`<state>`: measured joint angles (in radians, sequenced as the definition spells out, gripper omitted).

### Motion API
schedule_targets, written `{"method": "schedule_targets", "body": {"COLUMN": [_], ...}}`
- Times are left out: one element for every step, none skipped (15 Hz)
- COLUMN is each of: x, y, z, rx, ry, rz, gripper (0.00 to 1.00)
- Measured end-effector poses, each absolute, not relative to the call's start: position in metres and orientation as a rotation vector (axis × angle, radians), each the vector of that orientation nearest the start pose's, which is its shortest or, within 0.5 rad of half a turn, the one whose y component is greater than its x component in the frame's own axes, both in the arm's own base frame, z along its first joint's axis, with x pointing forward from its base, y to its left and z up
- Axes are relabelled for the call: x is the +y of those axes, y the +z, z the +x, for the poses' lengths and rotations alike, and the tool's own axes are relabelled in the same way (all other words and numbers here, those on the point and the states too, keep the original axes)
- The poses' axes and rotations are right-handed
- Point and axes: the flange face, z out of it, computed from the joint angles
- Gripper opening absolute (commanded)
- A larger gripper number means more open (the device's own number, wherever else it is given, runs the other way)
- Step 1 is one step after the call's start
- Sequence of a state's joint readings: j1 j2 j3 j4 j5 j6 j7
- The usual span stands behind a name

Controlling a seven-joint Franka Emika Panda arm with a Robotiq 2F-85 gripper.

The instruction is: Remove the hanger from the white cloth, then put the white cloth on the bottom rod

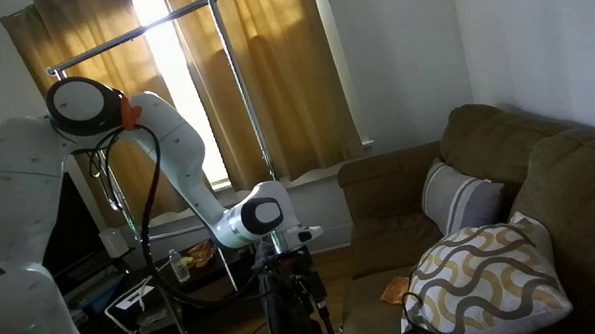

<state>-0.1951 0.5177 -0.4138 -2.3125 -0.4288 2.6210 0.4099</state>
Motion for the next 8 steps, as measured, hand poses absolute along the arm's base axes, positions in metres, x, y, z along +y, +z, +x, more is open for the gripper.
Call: {"method": "schedule_targets", "body": {"x": [-0.292, -0.295, -0.298, -0.301, -0.305, -0.307, -0.309, -0.309], "y": [0.114, 0.105, 0.096, 0.088, 0.079, 0.072, 0.064, 0.056], "z": [0.401, 0.402, 0.402, 0.403, 0.405, 0.407, 0.409, 0.411], "rx": [1.006, 1.002, 0.999, 0.994, 0.993, 0.997, 1.005, 1.012], "ry": [0.419, 0.42, 0.414, 0.402, 0.388, 0.376, 0.369, 0.372], "rz": [-3.333, -3.341, -3.348, -3.357, -3.366, -3.372, -3.374, -3.374], "gripper": [1.0, 1.0, 1.0, 1.0, 1.0, 1.0, 1.0, 1.0]}}
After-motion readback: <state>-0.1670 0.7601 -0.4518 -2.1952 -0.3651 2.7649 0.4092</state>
